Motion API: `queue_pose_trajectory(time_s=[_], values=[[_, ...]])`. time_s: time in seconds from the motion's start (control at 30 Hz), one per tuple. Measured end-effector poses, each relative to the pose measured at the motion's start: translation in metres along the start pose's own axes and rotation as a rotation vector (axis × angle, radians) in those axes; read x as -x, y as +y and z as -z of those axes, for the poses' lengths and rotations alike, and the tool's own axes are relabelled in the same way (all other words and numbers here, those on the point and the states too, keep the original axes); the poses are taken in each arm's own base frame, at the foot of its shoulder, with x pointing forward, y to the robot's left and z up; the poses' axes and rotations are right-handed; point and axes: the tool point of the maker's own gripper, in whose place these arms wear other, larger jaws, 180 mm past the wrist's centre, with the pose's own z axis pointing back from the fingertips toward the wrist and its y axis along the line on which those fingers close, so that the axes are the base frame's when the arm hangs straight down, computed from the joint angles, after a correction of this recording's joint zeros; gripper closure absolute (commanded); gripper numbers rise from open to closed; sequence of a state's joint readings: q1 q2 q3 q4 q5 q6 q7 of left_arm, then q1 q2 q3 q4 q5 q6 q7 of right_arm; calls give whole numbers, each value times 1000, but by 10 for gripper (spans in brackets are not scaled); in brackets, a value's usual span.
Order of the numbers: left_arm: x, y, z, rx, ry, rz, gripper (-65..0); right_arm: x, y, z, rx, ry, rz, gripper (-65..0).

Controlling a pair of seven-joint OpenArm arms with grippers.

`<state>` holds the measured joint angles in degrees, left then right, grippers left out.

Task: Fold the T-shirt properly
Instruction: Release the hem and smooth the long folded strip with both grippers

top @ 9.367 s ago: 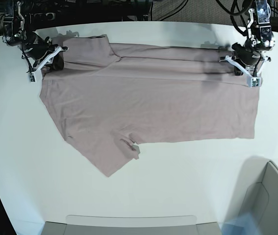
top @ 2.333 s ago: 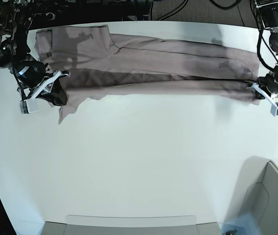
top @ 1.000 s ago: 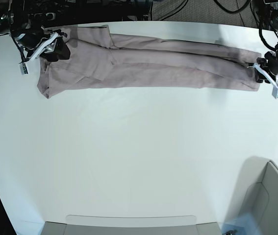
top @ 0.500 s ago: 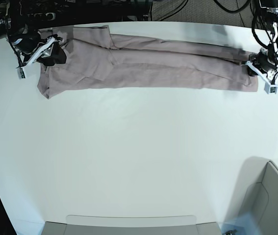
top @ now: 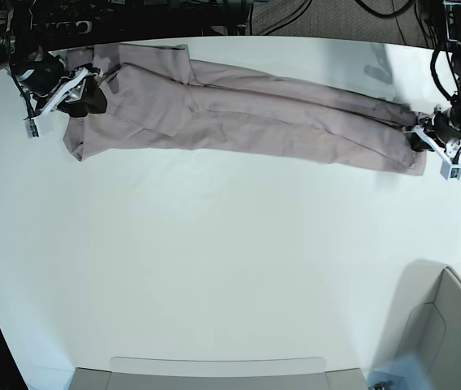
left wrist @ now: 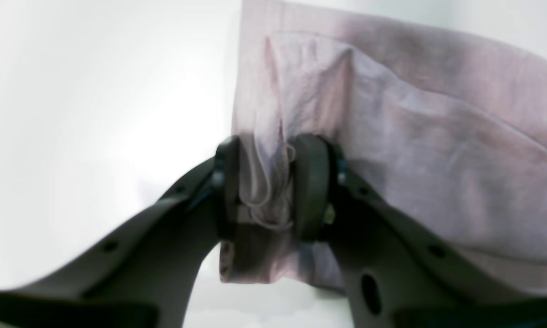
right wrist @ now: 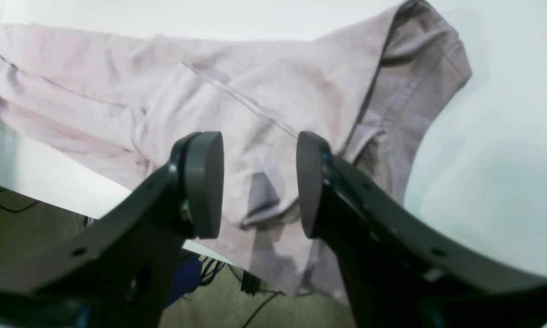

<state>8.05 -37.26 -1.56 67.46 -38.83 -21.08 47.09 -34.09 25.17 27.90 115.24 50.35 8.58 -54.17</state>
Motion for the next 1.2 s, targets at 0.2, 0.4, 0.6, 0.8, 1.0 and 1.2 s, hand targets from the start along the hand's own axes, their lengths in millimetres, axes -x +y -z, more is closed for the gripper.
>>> queue_pose_trajectory(time_s=[0.2,0.4,0.6,0.8,1.0,1.2], values=[[-10,-8,8,56,35,26,0,-7,1,1,-4,-20,-1,-262],[-15,-10,2,81,31,126,0,-8,2,2,-6,-36,18,-262],[-22,18,-16,49,-1,69,0,-15,4,4,-11,-62,22,-262],[-27,32,-45,35,16,132,0,-25,5,5,-14,-112,55,-262],[-44,55,-78,-58,-16,140,0,-31,2,4,4,-147,82,-262],[-66,33,-105,-86,-95,240,0,-33,1,4,5,-150,78,-262]])
